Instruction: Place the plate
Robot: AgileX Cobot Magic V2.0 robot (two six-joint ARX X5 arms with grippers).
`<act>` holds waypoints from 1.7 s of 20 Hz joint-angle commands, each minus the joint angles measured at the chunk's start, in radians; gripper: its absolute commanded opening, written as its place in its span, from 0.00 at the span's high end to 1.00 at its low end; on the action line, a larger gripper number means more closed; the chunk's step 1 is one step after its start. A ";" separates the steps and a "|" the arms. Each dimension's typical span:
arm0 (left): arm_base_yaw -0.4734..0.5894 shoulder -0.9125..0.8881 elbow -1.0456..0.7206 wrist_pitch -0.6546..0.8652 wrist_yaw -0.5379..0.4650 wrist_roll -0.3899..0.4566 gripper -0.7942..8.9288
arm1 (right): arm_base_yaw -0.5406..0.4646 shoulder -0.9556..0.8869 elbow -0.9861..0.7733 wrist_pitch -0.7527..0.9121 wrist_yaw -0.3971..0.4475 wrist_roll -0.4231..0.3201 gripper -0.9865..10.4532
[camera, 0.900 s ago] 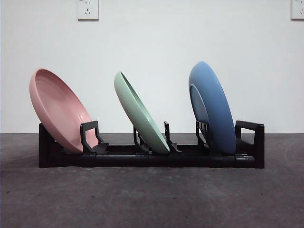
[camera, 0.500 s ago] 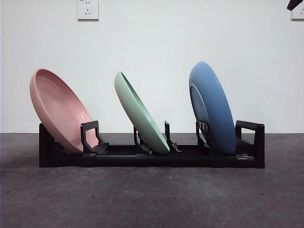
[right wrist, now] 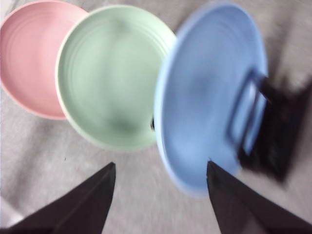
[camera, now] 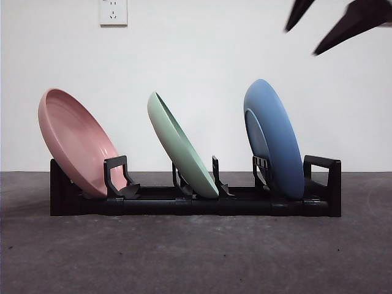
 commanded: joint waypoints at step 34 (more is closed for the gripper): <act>-0.002 0.010 0.018 0.010 0.004 0.033 0.60 | 0.360 -0.294 -0.066 0.006 -0.021 -0.214 0.91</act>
